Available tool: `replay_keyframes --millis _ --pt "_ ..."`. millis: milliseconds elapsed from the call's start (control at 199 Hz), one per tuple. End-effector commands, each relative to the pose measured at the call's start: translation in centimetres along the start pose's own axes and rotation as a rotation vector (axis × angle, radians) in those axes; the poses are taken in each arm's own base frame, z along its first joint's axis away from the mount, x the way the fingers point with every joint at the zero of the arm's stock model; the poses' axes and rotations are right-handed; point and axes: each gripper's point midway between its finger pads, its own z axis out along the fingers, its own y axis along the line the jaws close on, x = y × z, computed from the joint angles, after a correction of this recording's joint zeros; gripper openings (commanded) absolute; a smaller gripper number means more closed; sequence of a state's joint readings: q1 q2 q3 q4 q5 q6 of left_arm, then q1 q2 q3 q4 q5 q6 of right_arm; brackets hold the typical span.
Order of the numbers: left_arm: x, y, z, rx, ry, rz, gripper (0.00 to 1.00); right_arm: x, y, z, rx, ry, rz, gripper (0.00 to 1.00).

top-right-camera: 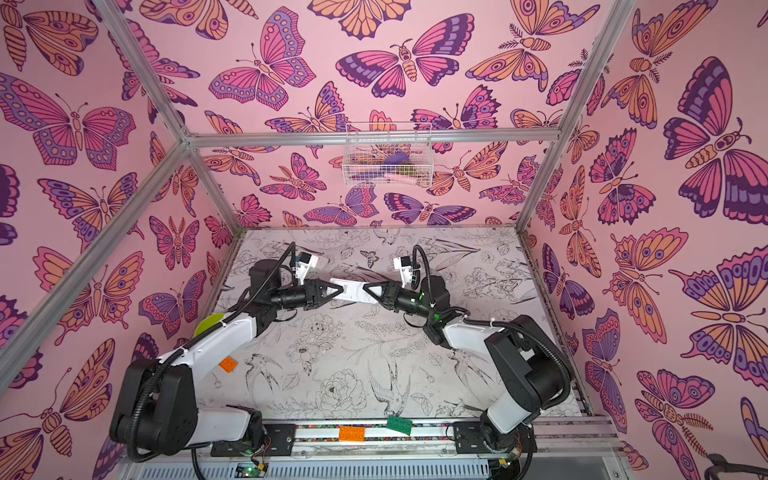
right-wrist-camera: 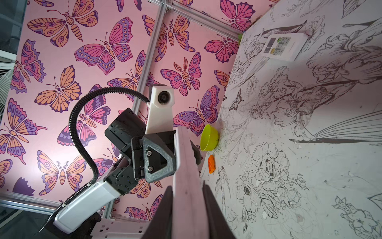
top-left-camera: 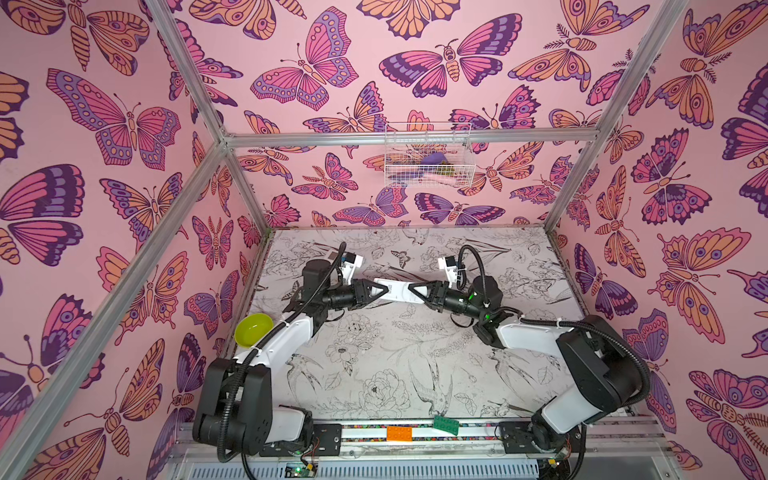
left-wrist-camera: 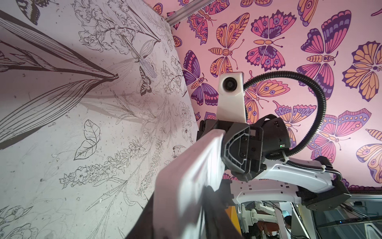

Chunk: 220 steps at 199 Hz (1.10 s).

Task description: Unload the batteries from the remote control

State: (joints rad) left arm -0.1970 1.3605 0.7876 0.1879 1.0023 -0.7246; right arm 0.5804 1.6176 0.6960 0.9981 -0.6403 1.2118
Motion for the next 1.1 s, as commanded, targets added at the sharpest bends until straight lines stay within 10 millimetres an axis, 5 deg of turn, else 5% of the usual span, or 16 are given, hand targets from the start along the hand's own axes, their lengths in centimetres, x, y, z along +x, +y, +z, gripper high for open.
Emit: replay_keyframes --millis 0,246,466,1098 --pt "-0.6 -1.4 -0.7 0.031 -0.034 0.087 0.30 0.5 -0.4 1.3 0.017 0.028 0.011 0.29" --pt "-0.8 -1.2 -1.1 0.021 -0.050 0.089 0.22 0.2 -1.5 1.0 0.030 -0.016 0.053 0.45" --pt "-1.0 -0.9 -1.3 0.011 -0.063 0.083 0.00 0.4 -1.1 1.1 0.034 -0.020 0.043 0.52" --pt "-1.7 -0.6 -2.8 0.009 -0.108 0.093 0.00 1.2 -2.3 0.8 0.112 -0.034 0.053 0.68"
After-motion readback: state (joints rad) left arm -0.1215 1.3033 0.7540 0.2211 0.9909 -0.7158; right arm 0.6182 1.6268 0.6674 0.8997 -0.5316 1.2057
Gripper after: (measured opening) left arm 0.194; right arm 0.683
